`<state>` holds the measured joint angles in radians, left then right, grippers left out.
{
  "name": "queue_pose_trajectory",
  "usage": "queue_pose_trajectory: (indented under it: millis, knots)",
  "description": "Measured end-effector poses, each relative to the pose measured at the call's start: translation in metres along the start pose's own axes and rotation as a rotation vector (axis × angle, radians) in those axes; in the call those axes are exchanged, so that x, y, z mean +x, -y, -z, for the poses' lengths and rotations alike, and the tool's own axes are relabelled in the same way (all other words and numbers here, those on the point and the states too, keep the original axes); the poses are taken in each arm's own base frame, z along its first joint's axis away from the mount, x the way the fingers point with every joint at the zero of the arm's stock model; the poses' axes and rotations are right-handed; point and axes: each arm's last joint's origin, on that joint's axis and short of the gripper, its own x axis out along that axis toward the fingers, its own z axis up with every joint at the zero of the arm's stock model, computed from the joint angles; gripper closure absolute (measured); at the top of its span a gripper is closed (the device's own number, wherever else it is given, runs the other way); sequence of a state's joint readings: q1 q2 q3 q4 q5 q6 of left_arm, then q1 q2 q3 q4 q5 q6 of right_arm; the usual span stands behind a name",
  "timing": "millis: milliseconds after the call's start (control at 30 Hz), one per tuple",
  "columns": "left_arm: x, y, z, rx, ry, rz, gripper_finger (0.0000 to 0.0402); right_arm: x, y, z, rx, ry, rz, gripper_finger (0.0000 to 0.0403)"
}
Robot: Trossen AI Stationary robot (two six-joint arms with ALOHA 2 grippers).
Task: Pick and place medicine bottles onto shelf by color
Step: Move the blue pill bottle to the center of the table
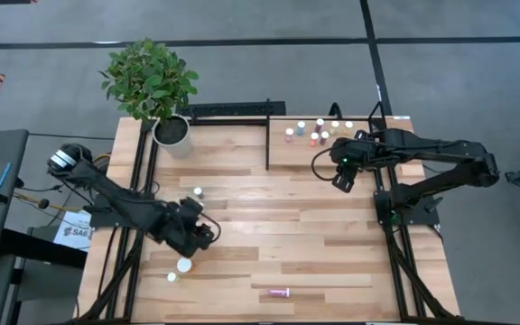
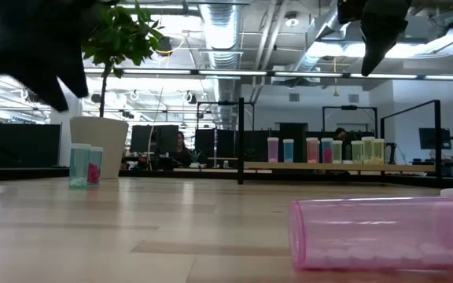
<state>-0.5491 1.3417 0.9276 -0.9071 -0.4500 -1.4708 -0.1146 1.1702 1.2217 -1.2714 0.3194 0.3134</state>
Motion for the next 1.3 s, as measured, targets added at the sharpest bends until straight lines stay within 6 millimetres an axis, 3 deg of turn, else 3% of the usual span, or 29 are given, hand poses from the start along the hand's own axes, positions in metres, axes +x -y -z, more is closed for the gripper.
queue_pose_trajectory:
  millis: [133,500,767,967,1300]
  knots:
    - [0.021,-0.014,0.026,-0.005,0.129,0.093,0.0162,0.0,0.0,0.0,-0.002,0.001,-0.001,0.0244]
    - [0.046,-0.056,0.057,0.071,0.199,-0.04,0.0162,0.0,-0.001,0.0,0.06,0.001,-0.002,0.0248]
    - [0.048,-0.062,0.055,0.21,0.224,-0.103,0.0162,0.0,-0.001,-0.002,0.087,0.022,-0.01,0.025]
    - [0.055,-0.065,0.053,0.207,0.17,-0.117,0.0162,0.0,-0.002,-0.006,0.101,0.061,-0.024,0.0248]
    - [0.057,-0.062,0.024,-0.145,-0.04,-0.122,0.0162,0.0,-0.003,-0.008,0.107,0.078,-0.032,0.025]
